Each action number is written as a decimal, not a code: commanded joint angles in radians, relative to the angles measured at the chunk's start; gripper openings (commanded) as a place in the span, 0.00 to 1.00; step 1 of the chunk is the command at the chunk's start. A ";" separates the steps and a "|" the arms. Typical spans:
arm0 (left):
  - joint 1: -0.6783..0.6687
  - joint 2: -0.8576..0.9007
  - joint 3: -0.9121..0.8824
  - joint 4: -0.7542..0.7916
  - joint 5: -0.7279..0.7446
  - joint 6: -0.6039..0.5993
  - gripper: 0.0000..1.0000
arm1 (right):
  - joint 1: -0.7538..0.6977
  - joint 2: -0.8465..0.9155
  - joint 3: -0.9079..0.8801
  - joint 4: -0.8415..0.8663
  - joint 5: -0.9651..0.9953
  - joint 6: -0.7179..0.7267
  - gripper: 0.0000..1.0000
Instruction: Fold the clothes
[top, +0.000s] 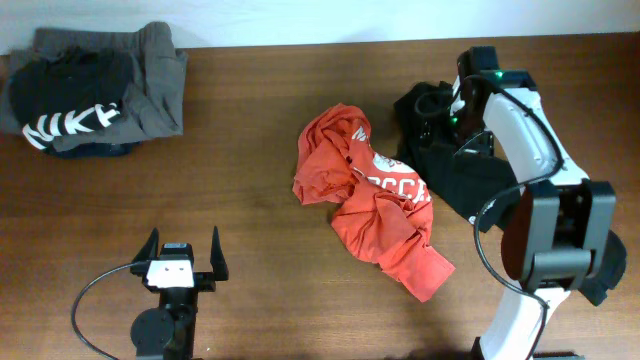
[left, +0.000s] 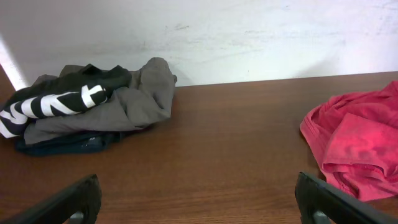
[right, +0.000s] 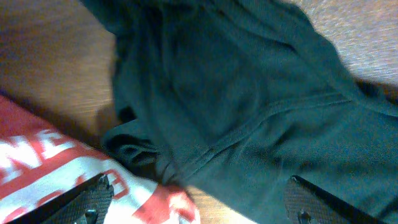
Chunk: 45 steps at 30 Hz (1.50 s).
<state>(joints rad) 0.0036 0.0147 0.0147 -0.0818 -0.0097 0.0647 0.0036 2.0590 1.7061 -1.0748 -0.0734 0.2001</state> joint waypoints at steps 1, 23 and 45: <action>0.008 -0.007 -0.005 -0.001 0.014 0.016 0.99 | 0.005 0.065 -0.014 0.017 0.060 -0.020 0.95; 0.008 -0.007 -0.005 -0.001 0.014 0.016 0.99 | 0.006 0.192 -0.014 0.097 0.170 -0.038 0.59; 0.008 -0.007 -0.005 -0.001 0.014 0.016 0.99 | -0.524 0.190 0.035 0.156 0.427 0.039 0.18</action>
<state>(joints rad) 0.0036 0.0147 0.0147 -0.0818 -0.0097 0.0647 -0.4385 2.2395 1.7054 -0.8673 0.3145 0.1764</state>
